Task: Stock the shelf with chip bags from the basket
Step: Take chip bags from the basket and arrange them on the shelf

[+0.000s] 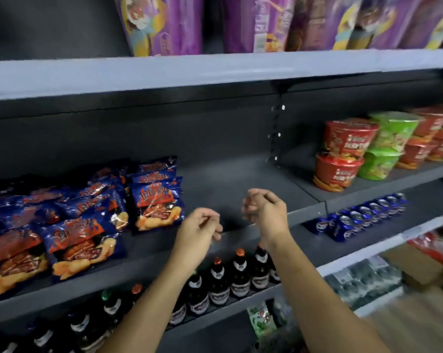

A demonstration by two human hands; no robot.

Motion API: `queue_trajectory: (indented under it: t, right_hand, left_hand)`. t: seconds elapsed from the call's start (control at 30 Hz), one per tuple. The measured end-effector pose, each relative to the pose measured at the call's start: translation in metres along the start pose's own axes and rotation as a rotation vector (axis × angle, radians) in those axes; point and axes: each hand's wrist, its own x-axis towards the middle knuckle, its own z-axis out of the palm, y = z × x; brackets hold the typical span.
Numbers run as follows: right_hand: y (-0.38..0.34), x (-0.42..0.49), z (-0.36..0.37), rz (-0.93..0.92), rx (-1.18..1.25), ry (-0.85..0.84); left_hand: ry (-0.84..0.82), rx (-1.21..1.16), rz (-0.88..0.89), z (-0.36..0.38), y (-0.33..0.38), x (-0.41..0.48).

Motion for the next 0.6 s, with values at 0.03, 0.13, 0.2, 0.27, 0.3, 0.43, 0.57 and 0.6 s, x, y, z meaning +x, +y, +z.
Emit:
queue_trajectory:
  t: [0.03, 0.13, 0.2, 0.27, 0.3, 0.43, 0.57, 0.6]
  right_hand:
    - [-0.004, -0.003, -0.02, -0.004, 0.009, 0.03]
    - [-0.008, -0.012, -0.09, -0.001, 0.031, 0.144]
    - [-0.005, -0.022, -0.145, 0.0, 0.049, 0.251]
    - [0.003, -0.035, -0.195, 0.016, 0.043, 0.357]
    - [0.009, -0.043, -0.219, 0.028, 0.027, 0.405]
    - [0.041, -0.076, -0.303, 0.117, 0.074, 0.574]
    - [0.084, -0.103, -0.36, 0.219, 0.056, 0.742]
    - [0.099, -0.11, -0.37, 0.252, 0.05, 0.785]
  left_hand:
    - [-0.084, 0.008, -0.035, 0.016, -0.002, -0.004]
    - [-0.281, 0.051, -0.117, 0.066, -0.015, -0.019]
    - [-0.37, 0.077, -0.161, 0.102, -0.03, -0.034]
    - [-0.453, 0.079, -0.227, 0.136, -0.045, -0.051]
    - [-0.496, 0.082, -0.261, 0.153, -0.054, -0.059]
    - [-0.662, 0.154, -0.352, 0.211, -0.085, -0.088]
    - [-0.797, 0.232, -0.416, 0.257, -0.118, -0.106]
    - [-0.832, 0.251, -0.436, 0.267, -0.13, -0.11]
